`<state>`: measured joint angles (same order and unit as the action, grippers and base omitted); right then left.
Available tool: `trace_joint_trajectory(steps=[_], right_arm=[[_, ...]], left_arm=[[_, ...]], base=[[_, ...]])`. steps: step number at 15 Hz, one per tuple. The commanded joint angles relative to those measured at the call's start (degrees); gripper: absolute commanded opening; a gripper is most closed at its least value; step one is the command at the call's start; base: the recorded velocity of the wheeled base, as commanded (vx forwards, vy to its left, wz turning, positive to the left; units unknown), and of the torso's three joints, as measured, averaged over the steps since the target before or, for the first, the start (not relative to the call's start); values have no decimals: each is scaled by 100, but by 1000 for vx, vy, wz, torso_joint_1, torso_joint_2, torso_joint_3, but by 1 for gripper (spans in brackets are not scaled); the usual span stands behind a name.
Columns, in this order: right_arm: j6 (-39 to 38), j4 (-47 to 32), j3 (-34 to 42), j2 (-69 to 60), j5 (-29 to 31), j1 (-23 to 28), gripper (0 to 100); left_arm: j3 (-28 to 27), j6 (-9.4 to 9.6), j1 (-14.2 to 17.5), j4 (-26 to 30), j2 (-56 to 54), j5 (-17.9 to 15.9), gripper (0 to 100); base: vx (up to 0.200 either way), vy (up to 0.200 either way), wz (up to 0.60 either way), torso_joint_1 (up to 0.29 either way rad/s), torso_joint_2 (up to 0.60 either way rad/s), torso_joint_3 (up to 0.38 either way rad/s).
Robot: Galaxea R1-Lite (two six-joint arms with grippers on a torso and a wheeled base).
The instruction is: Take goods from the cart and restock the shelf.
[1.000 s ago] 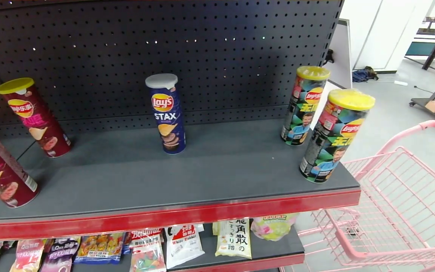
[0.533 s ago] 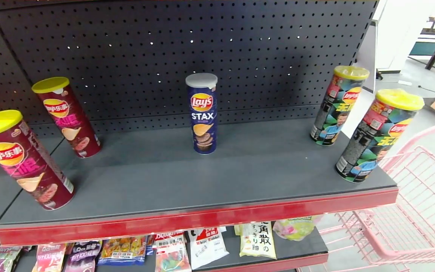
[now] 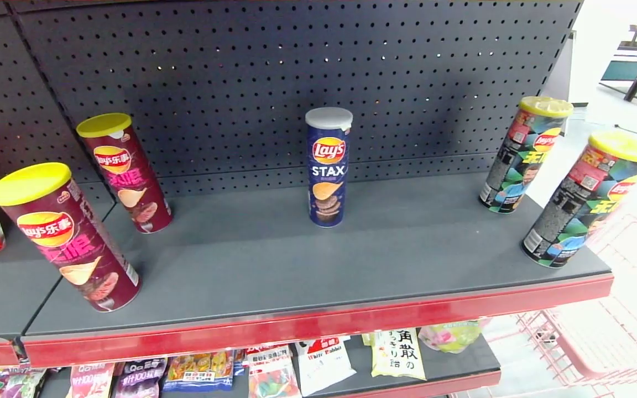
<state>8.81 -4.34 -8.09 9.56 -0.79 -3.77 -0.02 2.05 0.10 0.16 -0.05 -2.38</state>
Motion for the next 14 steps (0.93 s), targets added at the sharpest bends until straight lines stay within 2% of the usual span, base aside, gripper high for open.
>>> trace_joint_trajectory(steps=[1, 14], right_arm=[[6, -5, 1, 29, -26, -19, 0], [6, 3, 141, 55, -17, -19, 0]], left_arm=[[2, -20, 8, 2, 5, 9, 100], [-6, -73, -1, 11, 5, 18, 100]], base=[[0, 0, 0, 0, 0, 0], [0, 0, 0, 0, 0, 0]])
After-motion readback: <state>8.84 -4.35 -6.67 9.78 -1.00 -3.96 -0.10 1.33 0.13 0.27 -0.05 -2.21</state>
